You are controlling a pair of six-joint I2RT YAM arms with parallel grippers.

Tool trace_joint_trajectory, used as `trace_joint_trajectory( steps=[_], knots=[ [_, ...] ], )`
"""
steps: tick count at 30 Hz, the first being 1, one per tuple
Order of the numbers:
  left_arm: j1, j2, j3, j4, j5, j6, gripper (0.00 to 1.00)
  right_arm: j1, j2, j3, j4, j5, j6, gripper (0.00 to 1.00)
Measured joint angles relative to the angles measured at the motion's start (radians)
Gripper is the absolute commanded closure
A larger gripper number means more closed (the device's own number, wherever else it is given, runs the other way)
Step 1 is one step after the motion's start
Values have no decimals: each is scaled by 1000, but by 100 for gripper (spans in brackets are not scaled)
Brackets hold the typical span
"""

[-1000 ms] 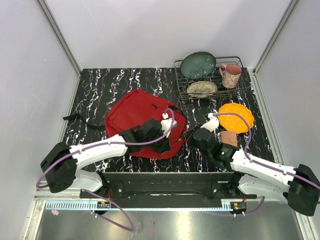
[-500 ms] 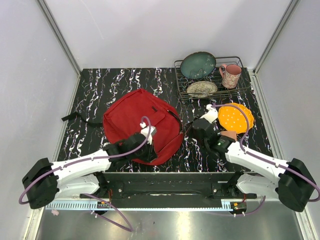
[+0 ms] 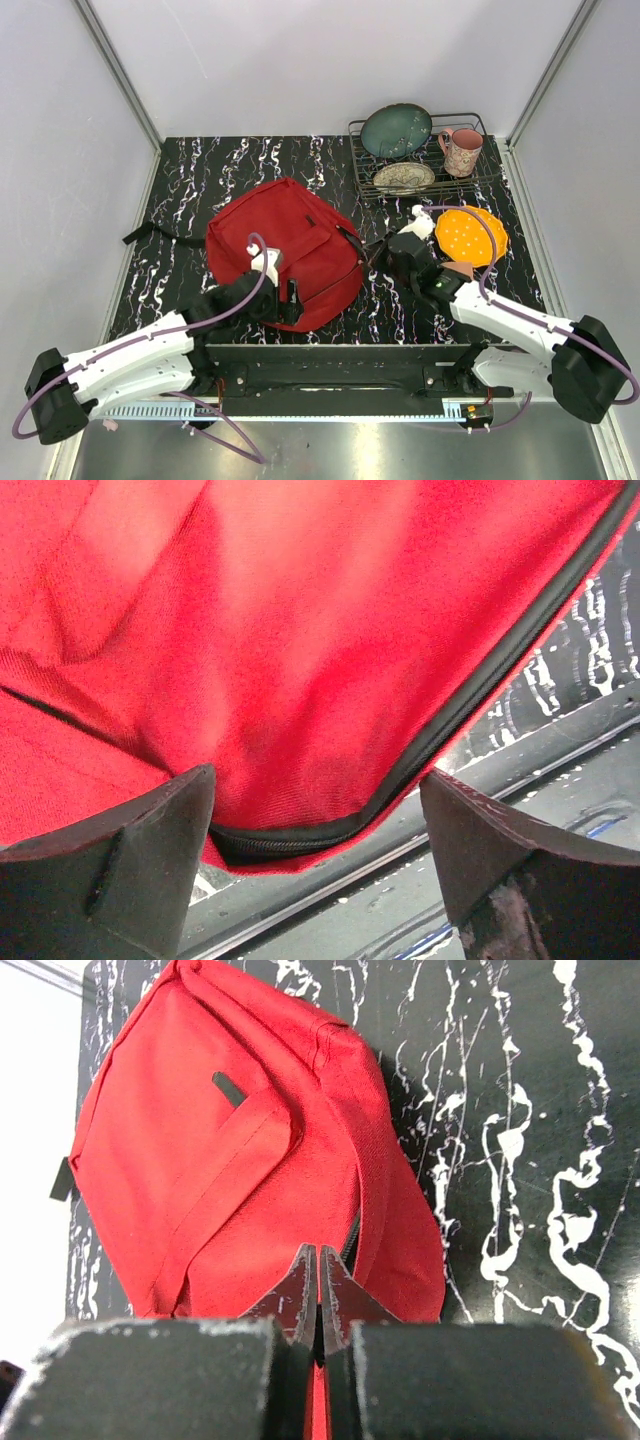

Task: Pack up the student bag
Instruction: Zip the student bag at the center of the board.

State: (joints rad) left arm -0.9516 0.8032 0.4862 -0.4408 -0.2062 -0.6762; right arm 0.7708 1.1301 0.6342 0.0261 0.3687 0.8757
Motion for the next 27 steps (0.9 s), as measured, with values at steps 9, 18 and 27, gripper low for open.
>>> trace_joint_trajectory(
  steps=[9, 18, 27],
  knots=[
    [2, 194, 244, 114, 95, 192, 7, -2, -47, -47, 6, -46, 30, 100],
    [2, 523, 465, 204, 315, 338, 9, -2, -108, -53, -21, -46, 37, 100],
    [-15, 613, 473, 206, 410, 357, 80, -2, -120, -61, -24, -46, 37, 100]
  ],
)
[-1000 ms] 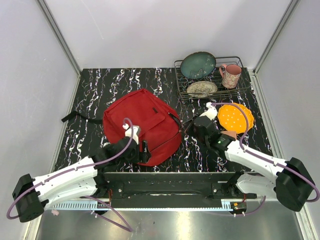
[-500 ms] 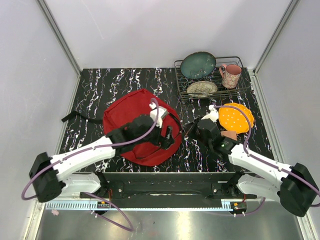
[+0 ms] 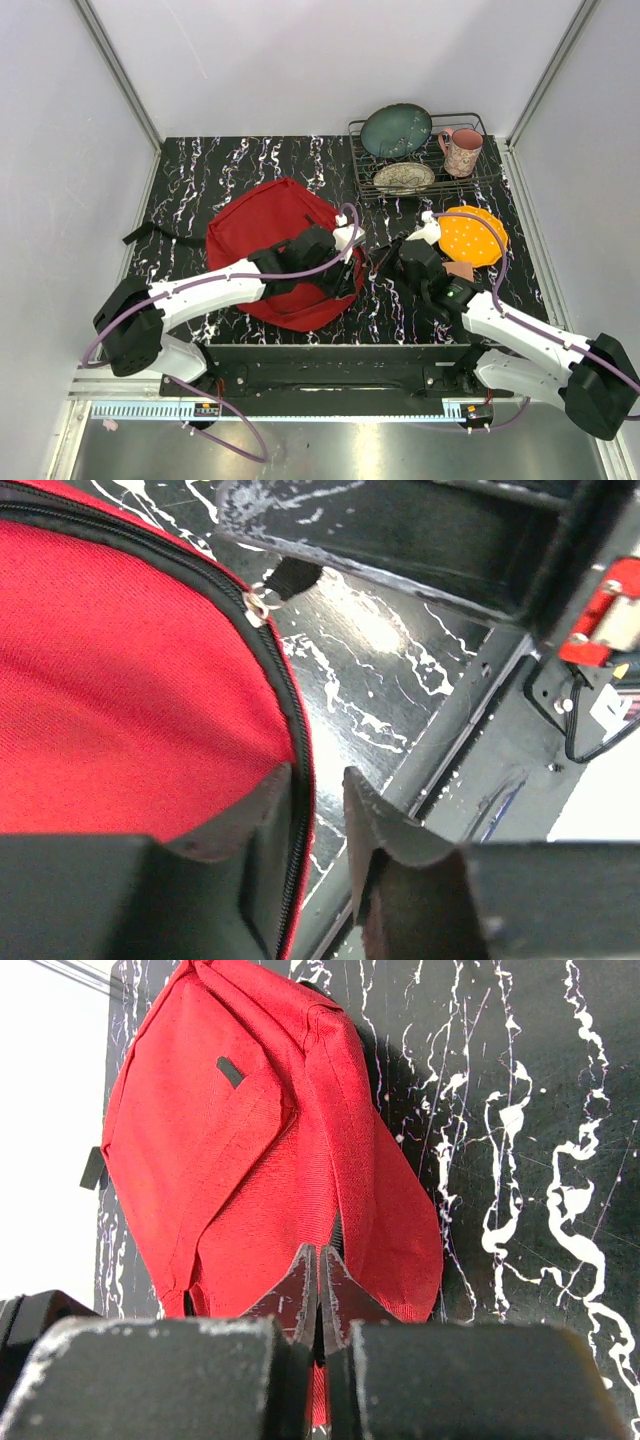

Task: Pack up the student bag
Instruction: Zip the student bag at the center of the board.

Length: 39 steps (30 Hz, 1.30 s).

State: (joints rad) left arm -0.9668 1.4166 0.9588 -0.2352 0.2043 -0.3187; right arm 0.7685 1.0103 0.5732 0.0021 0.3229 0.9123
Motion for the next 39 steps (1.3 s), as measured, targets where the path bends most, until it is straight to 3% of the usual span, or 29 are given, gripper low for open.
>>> trace_joint_trajectory(
  steps=[1, 2, 10, 31, 34, 35, 39],
  knots=[
    [0, 5, 0, 0, -5, 5, 95, 0, 0, 0, 0, 0, 0, 100],
    [1, 8, -1, -1, -9, 3, 100, 0, 0, 0, 0, 0, 0, 100],
    [-1, -13, -89, 57, -17, -27, 100, 0, 25, 0, 0, -6, 0, 100],
    [-8, -439, -455, -4, -176, -273, 100, 6, 261, 91, 64, -134, -34, 100],
    [-8, -509, -472, -59, -224, -321, 60, 8, 290, 103, 87, -143, -37, 100],
    [-8, -529, -474, -79, -239, -327, 35, 8, 296, 108, 94, -149, -38, 100],
    [-11, -592, -475, -184, -282, -349, 16, 5, 300, 110, 138, -155, -45, 100]
  ],
)
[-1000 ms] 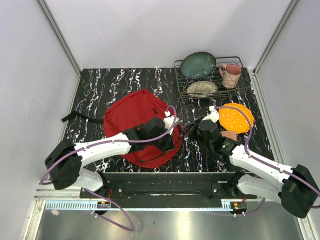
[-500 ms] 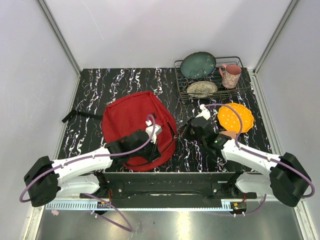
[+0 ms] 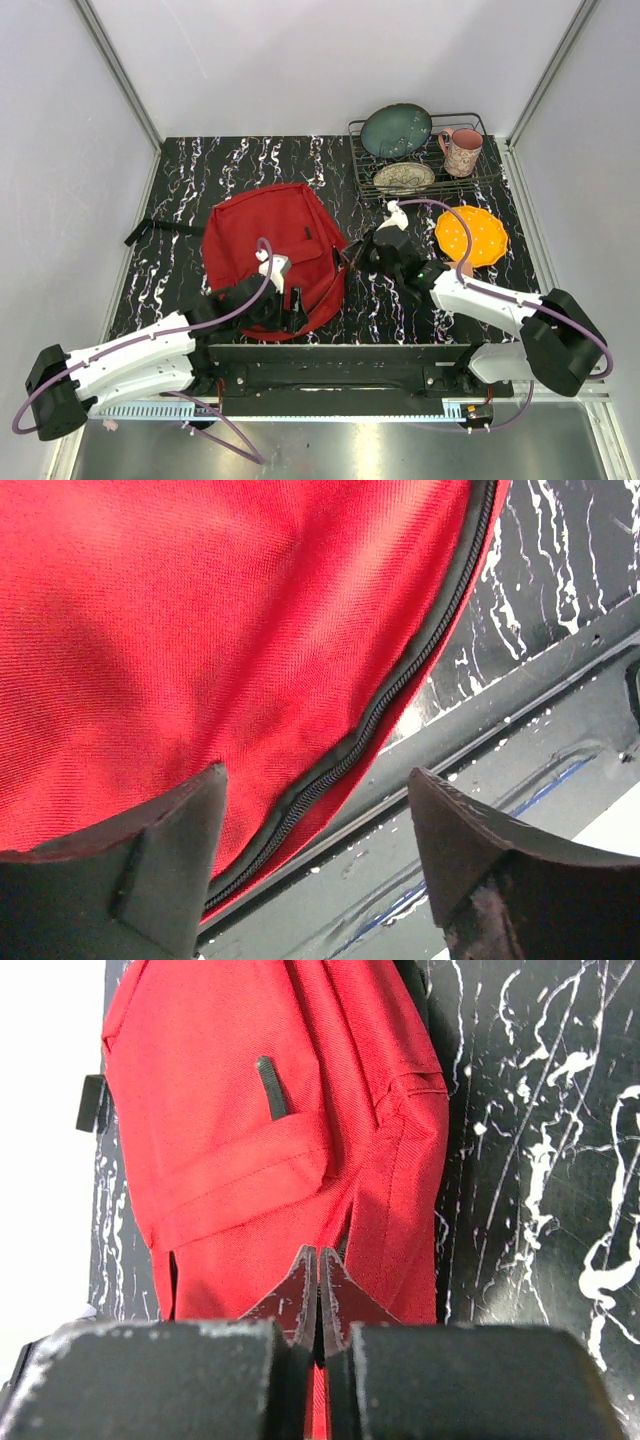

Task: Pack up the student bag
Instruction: Zip the student bag at the center of the board.

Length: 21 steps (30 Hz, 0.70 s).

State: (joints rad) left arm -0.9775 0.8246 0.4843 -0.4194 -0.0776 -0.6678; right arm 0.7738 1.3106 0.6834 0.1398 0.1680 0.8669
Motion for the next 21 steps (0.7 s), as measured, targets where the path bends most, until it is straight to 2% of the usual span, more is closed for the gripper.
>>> trace_joint_trajectory(
  steps=[3, 7, 13, 21],
  knots=[
    [0, -6, 18, -14, -24, 18, 10, 0, 0, 0, 24, -4, -3, 100],
    [0, 50, 108, 21, -30, 74, 9, 0, -13, -9, 30, -4, -5, 100],
    [0, 282, 316, 138, 37, 179, 7, 0, -60, -41, 29, -2, -3, 100],
    [0, 467, 396, 156, 137, 274, 8, 0, -110, -58, 16, 13, -3, 100]
  ],
)
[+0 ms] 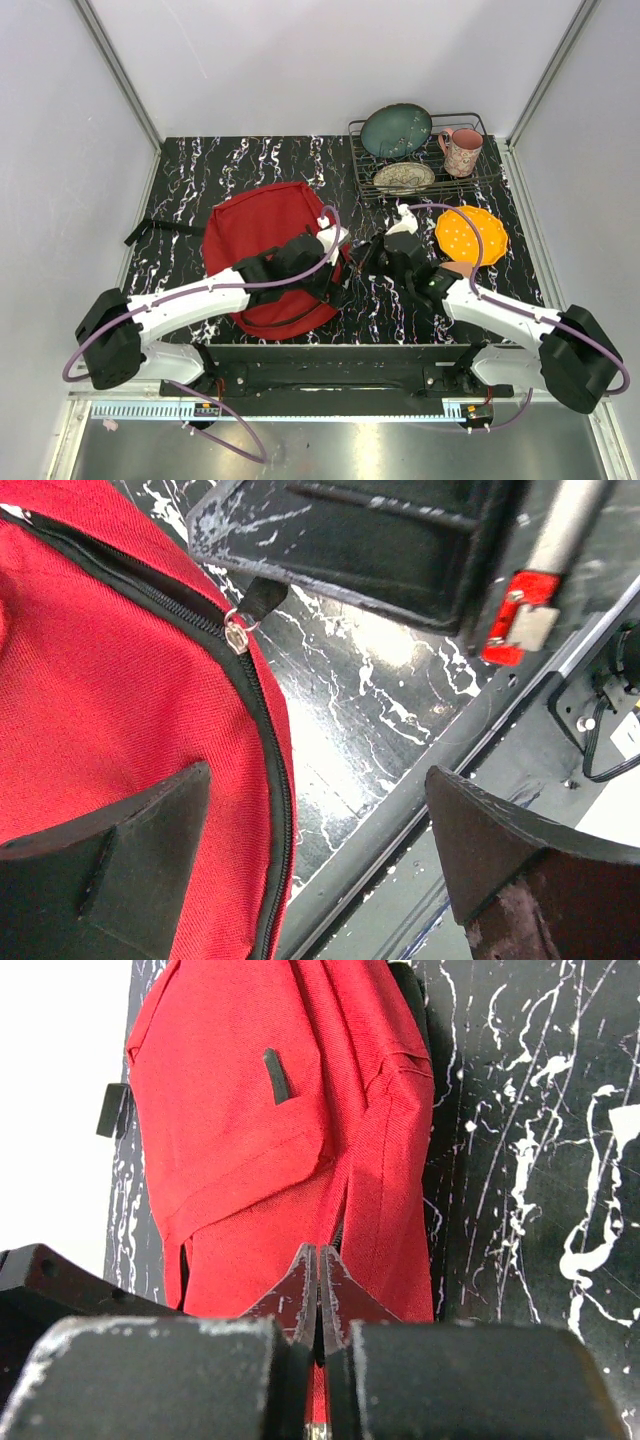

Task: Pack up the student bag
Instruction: Zip the student bag at the center of the board.

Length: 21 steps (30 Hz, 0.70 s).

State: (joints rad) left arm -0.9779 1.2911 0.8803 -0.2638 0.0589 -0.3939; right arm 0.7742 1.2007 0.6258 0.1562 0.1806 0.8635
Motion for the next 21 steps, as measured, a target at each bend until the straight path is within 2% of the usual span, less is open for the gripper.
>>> trace_joint_trajectory(
  steps=[4, 5, 6, 11, 13, 15, 21],
  knots=[
    [0, 25, 0, -14, 7, 5, 12, 0, -20, -15, -13, 10, 0, 100],
    [0, 27, 0, -15, 6, 4, 21, 0, -23, -17, -14, 11, 0, 100],
    [0, 28, 0, -15, 6, 4, 36, 0, -24, -18, -15, 11, 0, 100],
    [0, 71, 0, -8, 2, 0, 67, 0, -33, -18, -19, 12, 0, 100],
    [0, 97, 0, -6, -3, -1, 86, 0, -33, -19, -24, 12, 0, 100],
    [0, 116, 0, -6, -8, -3, 98, 0, -34, -19, -29, 12, 0, 100],
    [0, 124, 0, -5, -10, -2, 100, 0, -35, -19, -34, 13, 0, 100]
  ],
)
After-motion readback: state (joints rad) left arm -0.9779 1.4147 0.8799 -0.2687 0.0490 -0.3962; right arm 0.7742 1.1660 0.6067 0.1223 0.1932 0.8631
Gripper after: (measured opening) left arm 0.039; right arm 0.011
